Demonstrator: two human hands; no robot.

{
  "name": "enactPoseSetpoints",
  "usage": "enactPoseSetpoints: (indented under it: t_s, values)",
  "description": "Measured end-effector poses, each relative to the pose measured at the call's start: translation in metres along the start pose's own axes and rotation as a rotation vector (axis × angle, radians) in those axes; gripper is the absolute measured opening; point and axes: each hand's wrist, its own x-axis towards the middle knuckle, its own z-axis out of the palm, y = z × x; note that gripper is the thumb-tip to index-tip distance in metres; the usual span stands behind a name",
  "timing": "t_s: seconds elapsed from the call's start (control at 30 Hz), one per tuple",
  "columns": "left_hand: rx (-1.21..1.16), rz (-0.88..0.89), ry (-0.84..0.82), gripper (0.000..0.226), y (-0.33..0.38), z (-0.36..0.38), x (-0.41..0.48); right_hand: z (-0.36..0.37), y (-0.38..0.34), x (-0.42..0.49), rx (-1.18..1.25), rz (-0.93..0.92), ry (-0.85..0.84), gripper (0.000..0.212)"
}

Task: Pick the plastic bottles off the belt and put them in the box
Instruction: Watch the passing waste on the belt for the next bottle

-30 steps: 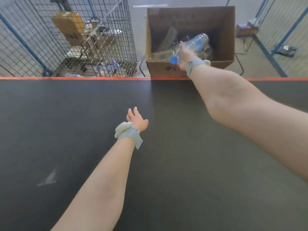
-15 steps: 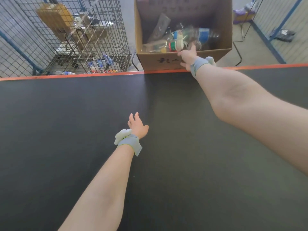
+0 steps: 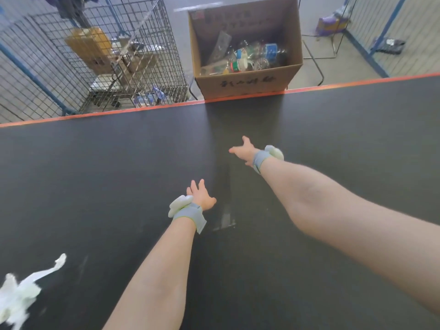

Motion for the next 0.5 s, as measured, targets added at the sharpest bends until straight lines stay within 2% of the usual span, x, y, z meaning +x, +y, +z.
enactPoseSetpoints:
  t_s: [0.13,0.23,0.37,0.43,0.5]
  values:
    - [0.055,-0.060,-0.069,0.083,-0.039,0.042,-0.048,0.025,0.073,-0.069,-0.281,0.048,-0.101,0.094]
    - [0.222,-0.100,-0.115,0.084,-0.083,0.080,-0.079,0.044,0.123,-0.114,-0.504,0.066,-0.157,0.102]
    - [0.386,-0.037,-0.022,0.084,-0.121,0.110,-0.113,0.069,0.183,-0.153,-0.737,0.098,-0.233,0.116]
    - [0.398,-0.047,-0.050,0.078,-0.141,0.127,-0.126,0.075,0.212,-0.176,-0.846,0.130,-0.218,0.123]
    - [0.343,-0.013,-0.127,0.072,-0.160,0.141,-0.138,0.074,0.231,-0.197,-0.888,0.134,-0.152,0.122]
